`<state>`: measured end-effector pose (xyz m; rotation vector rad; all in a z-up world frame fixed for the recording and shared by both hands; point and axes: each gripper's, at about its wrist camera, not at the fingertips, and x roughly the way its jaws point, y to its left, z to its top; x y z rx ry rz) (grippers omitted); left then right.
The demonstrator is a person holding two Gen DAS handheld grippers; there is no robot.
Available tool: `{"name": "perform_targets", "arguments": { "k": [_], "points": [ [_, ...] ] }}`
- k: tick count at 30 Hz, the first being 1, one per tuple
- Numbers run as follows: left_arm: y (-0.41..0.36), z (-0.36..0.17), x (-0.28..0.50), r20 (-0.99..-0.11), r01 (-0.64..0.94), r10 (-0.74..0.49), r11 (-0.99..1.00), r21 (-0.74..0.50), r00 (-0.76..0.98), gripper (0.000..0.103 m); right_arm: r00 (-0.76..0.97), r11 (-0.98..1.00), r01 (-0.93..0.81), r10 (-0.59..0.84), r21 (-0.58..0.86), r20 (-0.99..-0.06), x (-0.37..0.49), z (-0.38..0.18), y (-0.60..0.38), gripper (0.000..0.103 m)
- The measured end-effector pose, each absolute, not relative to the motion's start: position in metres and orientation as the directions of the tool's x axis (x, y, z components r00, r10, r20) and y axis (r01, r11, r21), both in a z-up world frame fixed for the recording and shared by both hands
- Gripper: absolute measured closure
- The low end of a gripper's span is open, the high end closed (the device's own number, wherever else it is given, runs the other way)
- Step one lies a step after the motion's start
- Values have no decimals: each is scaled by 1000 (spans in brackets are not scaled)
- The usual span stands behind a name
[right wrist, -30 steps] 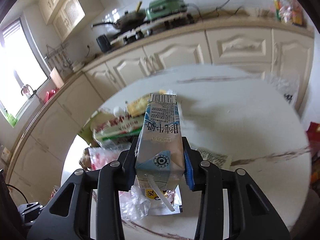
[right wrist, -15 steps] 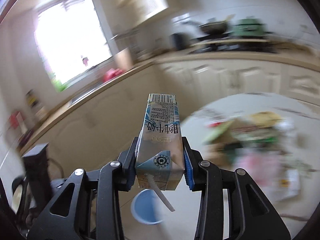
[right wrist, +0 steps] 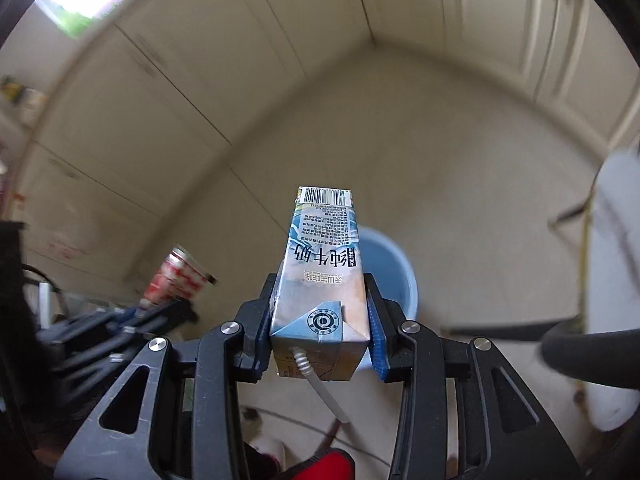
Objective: Collect trash
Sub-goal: 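Carry both items over the blue bin and open both grippers to drop them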
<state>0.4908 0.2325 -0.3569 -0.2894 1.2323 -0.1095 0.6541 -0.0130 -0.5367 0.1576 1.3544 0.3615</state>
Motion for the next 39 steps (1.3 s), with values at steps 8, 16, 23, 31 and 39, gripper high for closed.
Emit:
{"name": "perform_targets", "arguments": {
  "k": [8,16,23,31,39],
  "points": [
    [238,-413,537,-939,-114,-266,949,-295,220,95,33,906,-25,423,423,-905,686,-626,-19,23],
    [224,-451,567,-950,-120,-280,947,-297,137,76,102,942,-68,335,330,-937,690,-612,-21,15],
    [219,-446,587,-959,-174,-241,948,-265,149,57,129,940,-49,342,338,-931,682,-595,-32,14],
    [228,-385,579,-960,-236,-52,964,-120,275,57,187,929,-96,371,359,-910,665,-554,-22,14],
    [214,-259,542,-847,-290,99,955,-67,522,50,366,925,-243,367,293,-855,618,-448,-9,9]
  ]
}}
